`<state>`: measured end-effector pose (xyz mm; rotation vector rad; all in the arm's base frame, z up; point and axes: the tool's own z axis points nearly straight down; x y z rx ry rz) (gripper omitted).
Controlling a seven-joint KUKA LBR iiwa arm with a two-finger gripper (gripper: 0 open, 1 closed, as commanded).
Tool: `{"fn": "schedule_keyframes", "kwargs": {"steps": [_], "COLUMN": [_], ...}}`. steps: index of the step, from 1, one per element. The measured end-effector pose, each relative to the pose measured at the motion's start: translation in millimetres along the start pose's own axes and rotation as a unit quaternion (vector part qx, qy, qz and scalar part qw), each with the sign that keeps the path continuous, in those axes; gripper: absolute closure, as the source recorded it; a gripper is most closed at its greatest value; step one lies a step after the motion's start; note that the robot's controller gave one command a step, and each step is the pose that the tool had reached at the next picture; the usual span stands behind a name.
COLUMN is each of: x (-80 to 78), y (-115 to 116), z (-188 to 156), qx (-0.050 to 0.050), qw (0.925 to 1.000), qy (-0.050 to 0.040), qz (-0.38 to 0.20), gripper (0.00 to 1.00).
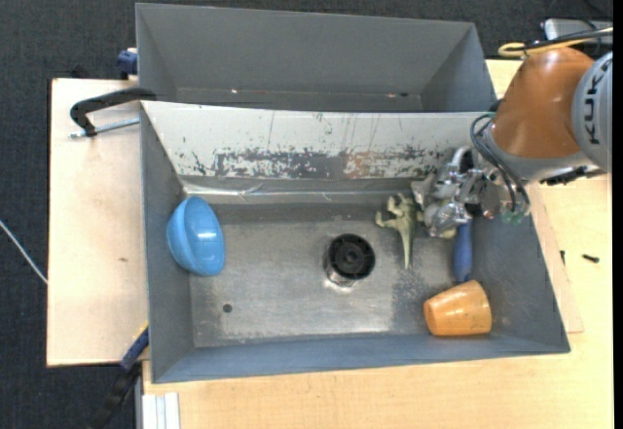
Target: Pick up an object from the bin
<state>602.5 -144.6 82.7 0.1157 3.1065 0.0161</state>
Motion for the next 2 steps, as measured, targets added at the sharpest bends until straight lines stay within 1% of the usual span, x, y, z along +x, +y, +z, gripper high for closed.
{"fn": "schedule_keyframes", "kwargs": {"steps": [1, 2], "x": [-4.8, -8.0], "y": [3, 5], "z": [-62, -95], "qx": [0.005, 0.005], "qw": [0.9999, 0.9999], "qy": [0.0105, 0.0119], "qz": [-0.001, -0.001], "gripper": [1.0, 1.0]}}
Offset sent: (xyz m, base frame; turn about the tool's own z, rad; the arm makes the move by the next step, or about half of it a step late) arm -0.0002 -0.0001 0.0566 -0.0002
